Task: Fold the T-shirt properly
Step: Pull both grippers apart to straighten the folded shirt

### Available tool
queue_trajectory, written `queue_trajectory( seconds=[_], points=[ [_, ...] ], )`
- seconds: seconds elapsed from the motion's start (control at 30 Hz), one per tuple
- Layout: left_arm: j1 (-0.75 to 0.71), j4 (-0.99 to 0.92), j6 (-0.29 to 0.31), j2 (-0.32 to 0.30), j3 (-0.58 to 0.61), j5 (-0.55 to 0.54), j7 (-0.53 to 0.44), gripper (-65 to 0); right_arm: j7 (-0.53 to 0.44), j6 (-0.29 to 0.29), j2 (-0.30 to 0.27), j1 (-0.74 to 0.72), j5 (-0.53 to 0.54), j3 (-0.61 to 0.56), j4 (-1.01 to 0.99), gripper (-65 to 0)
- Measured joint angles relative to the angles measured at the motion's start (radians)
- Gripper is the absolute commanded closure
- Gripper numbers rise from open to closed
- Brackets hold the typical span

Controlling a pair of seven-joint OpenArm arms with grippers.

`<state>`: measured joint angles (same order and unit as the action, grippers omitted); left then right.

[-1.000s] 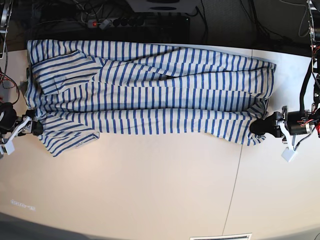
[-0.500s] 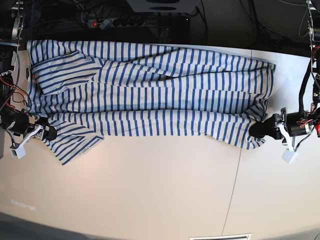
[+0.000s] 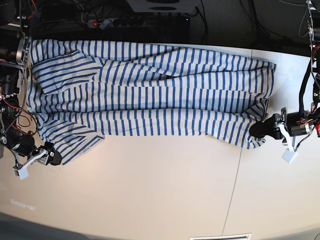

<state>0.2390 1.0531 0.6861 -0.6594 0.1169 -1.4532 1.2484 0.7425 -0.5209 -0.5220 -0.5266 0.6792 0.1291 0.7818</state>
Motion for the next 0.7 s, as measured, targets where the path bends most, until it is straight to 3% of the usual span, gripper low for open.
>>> queue_trajectory(
  seconds=[0.33,0.4,0.5,0.7],
  points=[
    [0.000,0.001,0.000,0.000,0.000,0.000,0.000,0.0,-0.087,0.000,0.093,-0.083,-0.115,0.008,-0.205,-41.2],
    [0.000,0.001,0.000,0.000,0.000,0.001,0.000,0.0,-0.089,0.000,0.104,-0.083,-0.151,0.009,-0.206,-30.9],
    [0.000,0.000,0.000,0.000,0.000,0.000,-0.001,0.0,-0.081,0.000,0.114,-0.081,-0.165,0.009,-0.208,-0.6],
    [0.003,0.000,0.000,0.000,0.000,0.001,-0.008,0.0,-0.075,-0.002,0.117,-0.072,-0.173,0.008,-0.178,0.0]
  ],
)
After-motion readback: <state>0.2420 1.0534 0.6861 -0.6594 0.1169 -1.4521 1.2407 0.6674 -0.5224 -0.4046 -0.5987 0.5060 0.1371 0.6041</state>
